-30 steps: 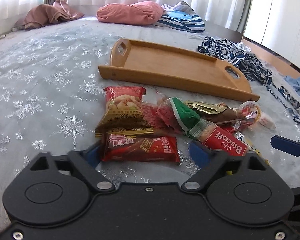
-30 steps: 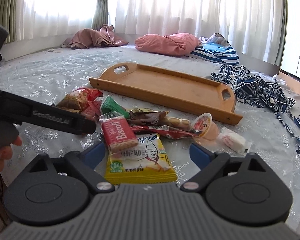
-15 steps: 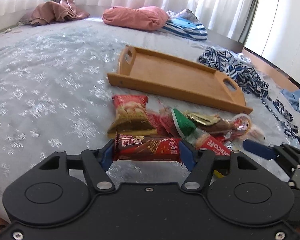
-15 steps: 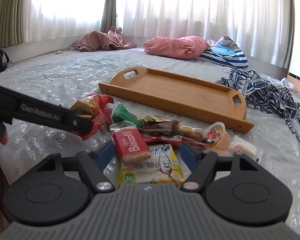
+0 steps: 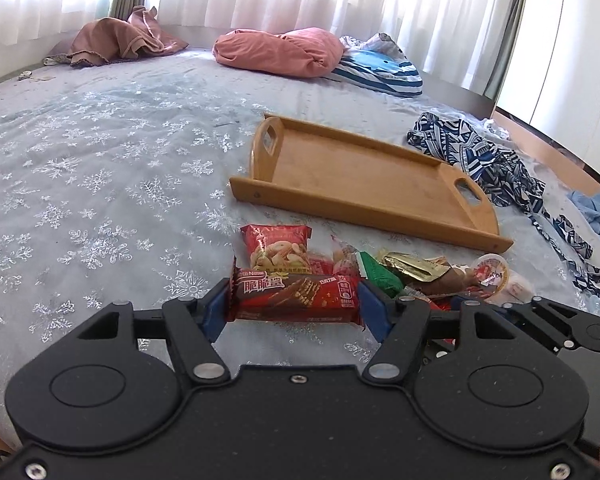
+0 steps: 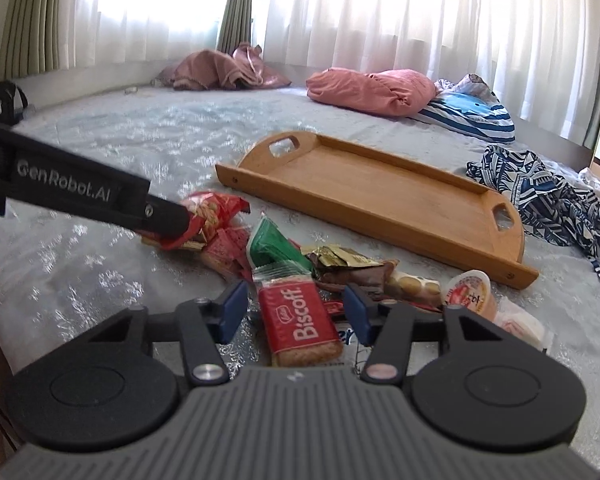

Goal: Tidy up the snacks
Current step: 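Grasp the red chocolate wafer bar with the left tool while the right tool grasps the red Biscoff pack, then carry both snacks onto the wooden tray and open both tools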

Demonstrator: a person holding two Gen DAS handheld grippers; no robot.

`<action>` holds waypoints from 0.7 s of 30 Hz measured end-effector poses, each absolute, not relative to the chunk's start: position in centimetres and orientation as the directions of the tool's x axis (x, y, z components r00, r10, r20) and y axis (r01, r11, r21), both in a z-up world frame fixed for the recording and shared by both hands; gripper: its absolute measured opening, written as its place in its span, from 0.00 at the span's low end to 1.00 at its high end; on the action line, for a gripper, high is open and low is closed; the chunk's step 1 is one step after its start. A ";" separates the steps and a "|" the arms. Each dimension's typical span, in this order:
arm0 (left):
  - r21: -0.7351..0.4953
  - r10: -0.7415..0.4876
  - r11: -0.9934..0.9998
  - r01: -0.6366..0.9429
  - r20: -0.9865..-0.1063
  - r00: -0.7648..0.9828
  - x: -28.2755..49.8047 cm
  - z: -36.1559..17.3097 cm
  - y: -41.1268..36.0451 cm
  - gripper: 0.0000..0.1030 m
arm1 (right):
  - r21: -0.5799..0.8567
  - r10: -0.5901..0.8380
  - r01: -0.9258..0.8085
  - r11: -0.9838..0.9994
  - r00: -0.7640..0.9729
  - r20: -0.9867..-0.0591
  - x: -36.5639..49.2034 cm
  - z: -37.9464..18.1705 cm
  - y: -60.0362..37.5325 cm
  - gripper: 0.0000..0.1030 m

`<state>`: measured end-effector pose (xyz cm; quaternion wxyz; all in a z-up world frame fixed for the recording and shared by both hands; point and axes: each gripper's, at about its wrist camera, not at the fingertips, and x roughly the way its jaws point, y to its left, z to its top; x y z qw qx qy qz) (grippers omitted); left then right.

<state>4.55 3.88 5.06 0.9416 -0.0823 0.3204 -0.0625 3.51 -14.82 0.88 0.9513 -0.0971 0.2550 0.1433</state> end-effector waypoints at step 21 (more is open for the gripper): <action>-0.248 -0.244 0.962 0.114 -0.594 0.767 9.5 8.9 2.1 0.63 | 0.054 0.214 -0.217 0.975 0.834 -0.508 5.0 5.9 -20.1 0.34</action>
